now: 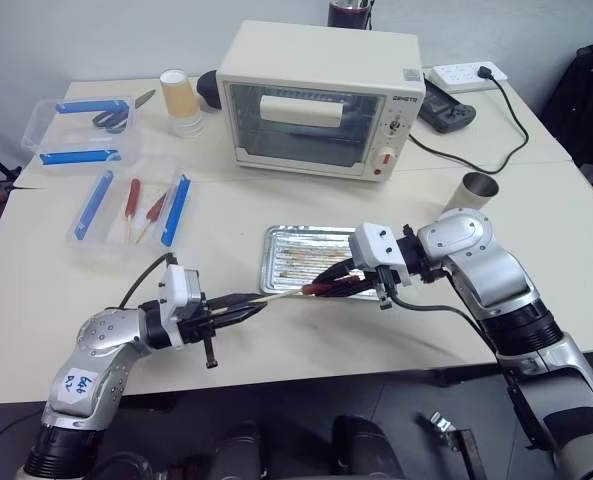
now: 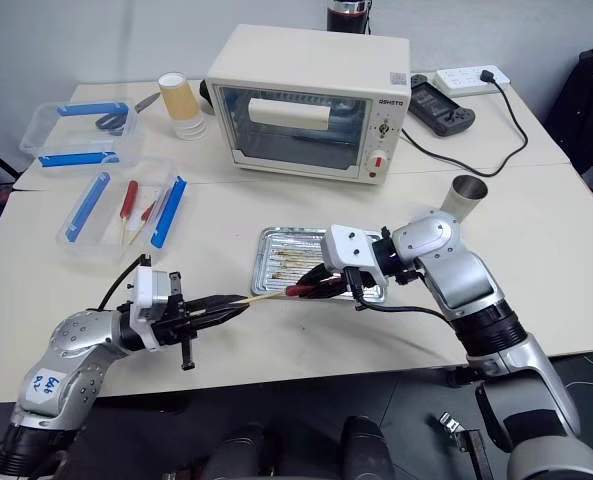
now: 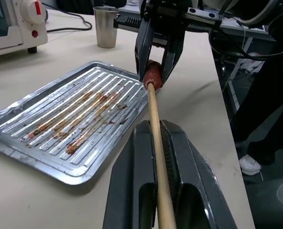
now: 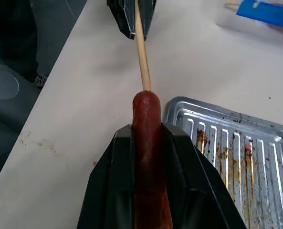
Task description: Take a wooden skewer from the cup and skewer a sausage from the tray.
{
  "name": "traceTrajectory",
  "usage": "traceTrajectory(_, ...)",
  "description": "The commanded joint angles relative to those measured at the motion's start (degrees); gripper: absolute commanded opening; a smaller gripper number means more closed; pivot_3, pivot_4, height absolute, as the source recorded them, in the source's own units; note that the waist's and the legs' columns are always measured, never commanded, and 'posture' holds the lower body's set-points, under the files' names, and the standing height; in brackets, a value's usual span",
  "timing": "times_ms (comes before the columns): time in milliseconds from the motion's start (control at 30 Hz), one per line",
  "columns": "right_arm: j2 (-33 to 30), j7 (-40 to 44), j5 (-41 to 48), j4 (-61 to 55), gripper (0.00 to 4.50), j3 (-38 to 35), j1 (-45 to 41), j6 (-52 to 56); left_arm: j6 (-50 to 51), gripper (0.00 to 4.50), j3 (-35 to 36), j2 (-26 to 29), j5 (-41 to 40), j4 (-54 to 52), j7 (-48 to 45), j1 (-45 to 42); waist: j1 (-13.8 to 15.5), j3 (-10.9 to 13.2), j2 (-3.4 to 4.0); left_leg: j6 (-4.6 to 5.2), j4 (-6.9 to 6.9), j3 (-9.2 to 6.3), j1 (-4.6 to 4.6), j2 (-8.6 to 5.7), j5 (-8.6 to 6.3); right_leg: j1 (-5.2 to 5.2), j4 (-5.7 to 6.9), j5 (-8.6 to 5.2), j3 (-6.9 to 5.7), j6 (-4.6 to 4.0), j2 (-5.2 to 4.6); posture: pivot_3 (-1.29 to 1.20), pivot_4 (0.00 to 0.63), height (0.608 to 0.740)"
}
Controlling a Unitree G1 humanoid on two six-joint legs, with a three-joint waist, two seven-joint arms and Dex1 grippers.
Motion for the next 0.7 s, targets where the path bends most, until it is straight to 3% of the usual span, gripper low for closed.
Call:
traceTrajectory(33, 0.1, 1.0, -0.2, -2.9, 0.79, 0.9, -1.3, -0.9, -0.2, 0.00, -1.3, -0.1, 0.3, -0.4, -1.3, -1.3, 0.0, 0.0, 0.00, 0.00, 0.00, 0.00, 0.00, 0.00, 0.00, 0.00, 0.00, 0.00, 0.00, 0.00, 0.00, 0.00, 0.150, 0.740)
traceTrajectory(400, 1.6, 1.9, -1.3, -4.4, 0.79, 3.0, -3.8, 0.4, 0.5, 0.00, -8.3, -3.3, 2.1, 3.4, -5.0, -9.4, 0.0, 0.0, 0.00, 0.00, 0.03, 0.00, 0.00, -0.02, 0.00, 0.00, 0.03, 0.00, -0.01, 0.00, 0.01, 0.00, 0.150, 0.740)
traceTrajectory(700, 0.8, 2.0, -2.1, -4.4, 0.79, 3.0, -3.7, 1.0, 0.0, 0.00, -9.1, -4.5, 3.2, 4.8, -5.2, -10.8, 0.0, 0.0, -0.01, 0.00, 0.05, -0.01, 0.00, -0.02, 0.00, 0.01, 0.04, 0.00, -0.02, 0.00, 0.01, 0.00, 0.150, 0.740)
